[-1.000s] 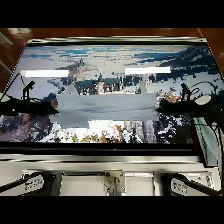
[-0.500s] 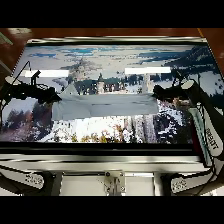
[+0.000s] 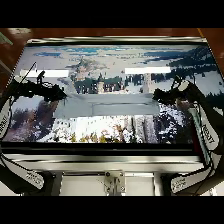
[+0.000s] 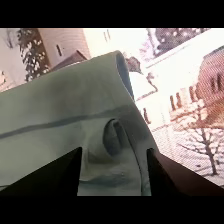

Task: Fold the shirts.

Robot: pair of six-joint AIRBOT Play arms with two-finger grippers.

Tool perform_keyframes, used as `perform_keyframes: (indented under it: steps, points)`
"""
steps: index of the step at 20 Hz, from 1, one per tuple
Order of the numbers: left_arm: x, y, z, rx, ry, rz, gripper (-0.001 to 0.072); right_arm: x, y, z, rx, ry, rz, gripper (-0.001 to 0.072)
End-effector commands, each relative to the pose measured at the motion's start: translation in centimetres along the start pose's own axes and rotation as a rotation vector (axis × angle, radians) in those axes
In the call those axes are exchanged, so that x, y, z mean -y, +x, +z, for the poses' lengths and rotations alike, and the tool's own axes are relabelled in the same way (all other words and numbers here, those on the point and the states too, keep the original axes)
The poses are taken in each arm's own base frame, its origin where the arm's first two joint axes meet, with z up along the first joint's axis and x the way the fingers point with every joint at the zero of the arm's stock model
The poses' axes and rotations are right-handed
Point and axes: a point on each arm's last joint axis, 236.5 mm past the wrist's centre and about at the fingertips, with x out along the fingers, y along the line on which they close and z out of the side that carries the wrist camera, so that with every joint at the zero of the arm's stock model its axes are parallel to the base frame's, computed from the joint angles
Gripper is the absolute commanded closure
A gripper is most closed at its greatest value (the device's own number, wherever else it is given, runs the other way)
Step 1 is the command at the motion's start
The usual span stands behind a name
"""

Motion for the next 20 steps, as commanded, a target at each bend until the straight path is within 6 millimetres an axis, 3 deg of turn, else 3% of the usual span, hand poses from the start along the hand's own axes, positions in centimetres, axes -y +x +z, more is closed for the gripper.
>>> perform_keyframes:
  steps: [1,3,6,10,15,16,17,18,19,20]
  points:
    - [0.8,-0.3,-0.3,-0.031,0.011,-0.026,0.026,-0.2,-1.3,0.1,0.0,-0.056,0.003,0.0116]
    - [1.3,-1.4,-0.4,-0.056,0.021,-0.043,0.026,0.7,-3.2,1.3,0.04,-0.048,-0.001,0.0037]
    - [2.4,-2.6,-1.1,-0.096,0.046,-0.066,0.026,2.7,-3.8,1.1,0.002,0.12,0.056,0.0037]
    - [4.1,-3.7,-1.4,-0.099,0.076,-0.078,0.0261,1.3,-0.5,-1.5,-0.124,0.162,0.183,0.0037]
    - [7.7,-4.1,-1.3,-0.08,0.1,-0.164,0.0261,0.0,2.8,-3.4,-0.191,0.192,0.21,0.0053]
    - [8.5,-4.0,-1.3,-0.075,0.109,-0.189,0.0262,-0.4,3.0,-3.6,-0.198,0.198,0.22,0.0229]
    - [9.3,-4.0,-1.2,-0.073,0.114,-0.212,0.0264,-0.5,2.9,-3.5,-0.194,0.195,0.22,0.0499]
    - [9.9,-3.8,-1.3,-0.072,0.128,-0.23,0.031,-0.6,2.7,-3.4,-0.188,0.188,0.223,0.0646]
    - [10.5,-3.6,-1.5,-0.075,0.144,-0.24,0.0354,-0.9,2.0,-3.2,-0.179,0.155,0.231,0.0644]
    - [11.0,-3.2,-1.8,-0.086,0.155,-0.242,0.0443,-1.6,0.9,-2.7,-0.158,0.099,0.244,0.0645]
